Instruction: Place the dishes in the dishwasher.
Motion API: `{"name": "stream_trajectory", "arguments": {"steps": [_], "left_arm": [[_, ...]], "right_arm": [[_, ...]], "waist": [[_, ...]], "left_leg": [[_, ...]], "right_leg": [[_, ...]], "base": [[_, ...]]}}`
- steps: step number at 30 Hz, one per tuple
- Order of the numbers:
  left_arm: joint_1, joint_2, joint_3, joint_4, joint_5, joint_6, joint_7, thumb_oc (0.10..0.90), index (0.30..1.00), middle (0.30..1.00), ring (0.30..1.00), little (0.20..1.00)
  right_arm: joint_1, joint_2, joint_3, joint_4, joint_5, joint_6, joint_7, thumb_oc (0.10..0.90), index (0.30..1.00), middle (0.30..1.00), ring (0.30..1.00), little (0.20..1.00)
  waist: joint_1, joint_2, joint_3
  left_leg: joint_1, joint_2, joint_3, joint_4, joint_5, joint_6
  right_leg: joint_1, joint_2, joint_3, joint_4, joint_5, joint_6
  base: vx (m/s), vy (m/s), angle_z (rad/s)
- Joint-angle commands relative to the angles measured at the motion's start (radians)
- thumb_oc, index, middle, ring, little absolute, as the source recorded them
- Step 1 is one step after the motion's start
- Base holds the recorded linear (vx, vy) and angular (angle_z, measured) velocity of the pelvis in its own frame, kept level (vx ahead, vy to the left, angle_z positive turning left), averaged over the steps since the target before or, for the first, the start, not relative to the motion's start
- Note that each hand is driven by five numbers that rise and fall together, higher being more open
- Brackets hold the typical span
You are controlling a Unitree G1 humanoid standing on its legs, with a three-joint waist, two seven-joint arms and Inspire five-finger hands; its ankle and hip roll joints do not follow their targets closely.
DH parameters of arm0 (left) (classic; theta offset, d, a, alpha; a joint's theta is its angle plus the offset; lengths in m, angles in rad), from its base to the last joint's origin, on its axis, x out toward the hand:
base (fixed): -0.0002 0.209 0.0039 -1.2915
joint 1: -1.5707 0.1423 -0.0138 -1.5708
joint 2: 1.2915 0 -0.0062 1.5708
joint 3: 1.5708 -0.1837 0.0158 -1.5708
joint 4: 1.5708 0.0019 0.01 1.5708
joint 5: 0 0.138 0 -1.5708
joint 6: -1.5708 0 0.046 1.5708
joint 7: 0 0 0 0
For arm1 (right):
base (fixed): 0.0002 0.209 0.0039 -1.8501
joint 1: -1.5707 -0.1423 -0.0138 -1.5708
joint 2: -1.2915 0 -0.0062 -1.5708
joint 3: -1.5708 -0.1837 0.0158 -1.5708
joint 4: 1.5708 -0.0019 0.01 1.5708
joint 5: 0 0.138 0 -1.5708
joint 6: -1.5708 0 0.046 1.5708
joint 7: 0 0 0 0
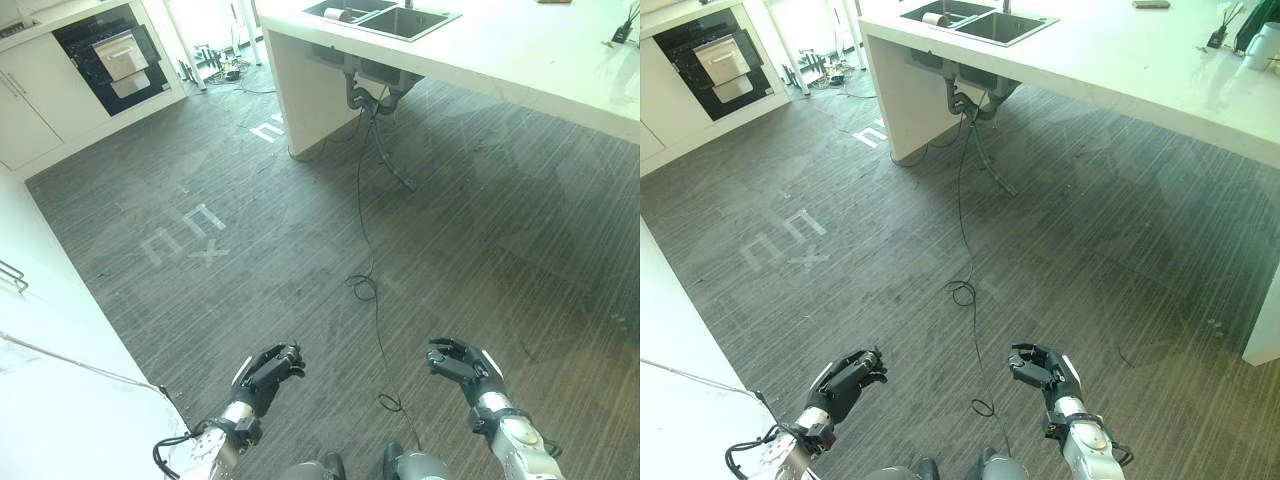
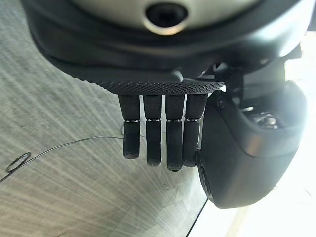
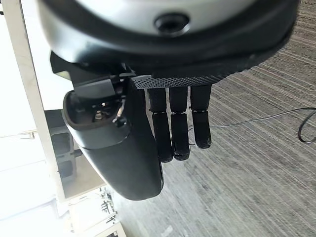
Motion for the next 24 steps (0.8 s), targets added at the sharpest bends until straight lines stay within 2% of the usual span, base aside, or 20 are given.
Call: {"name": "stream_trajectory", "arguments": {"steps": [1, 4, 5, 7, 9, 11, 15, 19, 21, 22, 23, 24], "left_arm": [[-0.033, 0.019, 0.015, -0.092, -0.019, -0.002, -0.056, 0.8, 0.9, 0.9, 0.9, 0.9], [-0.024, 0.021, 0.012, -0.075, -0.014, 0.01, -0.055, 0.8, 0.9, 0.9, 0.9, 0.9], [-0.02, 0.022, 0.009, -0.059, -0.02, 0.039, -0.03, 0.8, 0.9, 0.9, 0.9, 0.9], [-0.029, 0.012, 0.0, -0.017, 0.002, 0.039, 0.0, 0.8, 0.9, 0.9, 0.9, 0.9], [-0.031, -0.003, -0.008, 0.02, 0.025, 0.029, 0.025, 0.8, 0.9, 0.9, 0.9, 0.9], [-0.029, -0.018, -0.012, 0.063, 0.088, -0.009, 0.084, 0.8, 0.9, 0.9, 0.9, 0.9], [-0.032, -0.021, -0.012, 0.083, 0.147, -0.021, 0.115, 0.8, 0.9, 0.9, 0.9, 0.9], [-0.045, -0.019, -0.015, 0.101, 0.156, -0.024, 0.145, 0.8, 0.9, 0.9, 0.9, 0.9], [-0.054, -0.016, -0.013, 0.104, 0.22, -0.049, 0.187, 0.8, 0.9, 0.9, 0.9, 0.9], [-0.056, -0.013, -0.017, 0.105, 0.252, -0.065, 0.202, 0.8, 0.9, 0.9, 0.9, 0.9], [-0.07, -0.011, -0.022, 0.108, 0.264, -0.096, 0.232, 0.8, 0.9, 0.9, 0.9, 0.9], [-0.074, -0.005, -0.012, 0.109, 0.246, -0.109, 0.23, 0.8, 0.9, 0.9, 0.9, 0.9]], "right_arm": [[-0.044, -0.021, -0.035, -0.064, 0.031, -0.068, 0.005, 0.8, 0.9, 0.9, 0.9, 0.9], [-0.034, -0.024, -0.029, -0.047, 0.035, -0.046, 0.013, 0.8, 0.9, 0.9, 0.9, 0.9], [-0.029, -0.025, -0.023, -0.031, 0.05, -0.041, 0.02, 0.8, 0.9, 0.9, 0.9, 0.9], [-0.02, -0.015, -0.013, -0.013, 0.058, -0.029, 0.028, 0.8, 0.9, 0.9, 0.9, 0.9], [-0.017, -0.008, -0.005, 0.008, 0.061, -0.034, 0.039, 0.8, 0.9, 0.9, 0.9, 0.9], [-0.016, -0.001, 0.006, 0.022, 0.062, -0.043, 0.065, 0.8, 0.9, 0.9, 0.9, 0.9], [-0.013, -0.008, 0.018, 0.026, 0.03, -0.049, 0.071, 0.8, 0.9, 0.9, 0.9, 0.9], [-0.024, -0.018, 0.038, 0.043, 0.03, -0.044, 0.058, 0.8, 0.9, 0.9, 0.9, 0.9], [-0.029, -0.025, 0.042, 0.048, 0.024, -0.034, 0.043, 0.8, 0.9, 0.9, 0.9, 0.9], [-0.031, -0.03, 0.045, 0.048, 0.022, -0.034, 0.044, 0.8, 0.9, 0.9, 0.9, 0.9], [-0.037, -0.05, 0.045, 0.045, 0.011, -0.046, 0.045, 0.8, 0.9, 0.9, 0.9, 0.9], [-0.036, -0.066, 0.04, 0.049, 0.02, -0.052, 0.048, 0.8, 0.9, 0.9, 0.9, 0.9]], "waist": [[0.006, -0.014, -0.036], [0.005, -0.016, -0.037], [0.004, -0.017, -0.037], [-0.001, -0.021, -0.035], [-0.003, -0.023, -0.035], [-0.003, -0.024, -0.032], [-0.006, -0.025, -0.025], [-0.007, -0.026, -0.019], [-0.007, -0.032, -0.011], [-0.008, -0.034, -0.005], [0.003, -0.07, 0.039], [0.012, -0.064, 0.07]], "left_leg": [[-0.02, 0.034, -0.011, 0.081, -0.16, -0.047], [-0.019, 0.035, -0.009, 0.081, -0.161, -0.047], [-0.02, 0.036, -0.008, 0.081, -0.161, -0.048], [-0.021, 0.036, -0.008, 0.081, -0.16, -0.048], [-0.022, 0.036, -0.01, 0.081, -0.162, -0.047], [-0.023, 0.035, -0.015, 0.081, -0.161, -0.048], [-0.03, 0.042, -0.016, 0.081, -0.156, -0.054], [-0.029, 0.052, -0.017, 0.081, -0.147, -0.065], [-0.011, 0.05, -0.009, 0.081, -0.135, -0.068], [0.01, 0.042, -0.01, 0.081, -0.148, -0.07], [0.013, -0.008, 0.008, 0.148, -0.105, -0.059], [-0.098, -0.008, -0.01, 0.297, -0.057, -0.08]], "right_leg": [[0.083, -0.003, 0.01, -0.002, -0.154, 0.066], [0.084, -0.002, 0.012, -0.002, -0.156, 0.068], [0.082, -0.001, 0.014, -0.002, -0.155, 0.069], [0.08, 0.003, 0.016, -0.002, -0.154, 0.069], [0.08, 0.006, 0.02, -0.002, -0.155, 0.067], [0.08, 0.011, 0.024, -0.002, -0.157, 0.066], [0.075, 0.018, 0.022, -0.002, -0.159, 0.059], [0.076, 0.028, 0.016, -0.002, -0.165, 0.047], [0.077, 0.032, 0.018, -0.002, -0.166, 0.037], [0.089, 0.033, 0.029, -0.002, -0.179, 0.039], [0.104, 0.004, 0.059, -0.002, -0.16, 0.019], [0.117, 0.021, 0.068, -0.002, -0.154, 0.0]], "base": [[0.0, 0.0, 0.0], [0.0, 0.0, 0.0], [0.02, -0.033, 0.02], [0.02, -0.048, 0.01], [0.03, -0.056, 0.01], [0.05, -0.075, 0.0], [0.03, -0.102, 0.05], [0.06, -0.145, 0.07], [0.13, -0.168, 0.11], [0.23, -0.168, 0.12], [0.27, -0.154, 0.07], [0.35, -0.063, 0.21]]}}
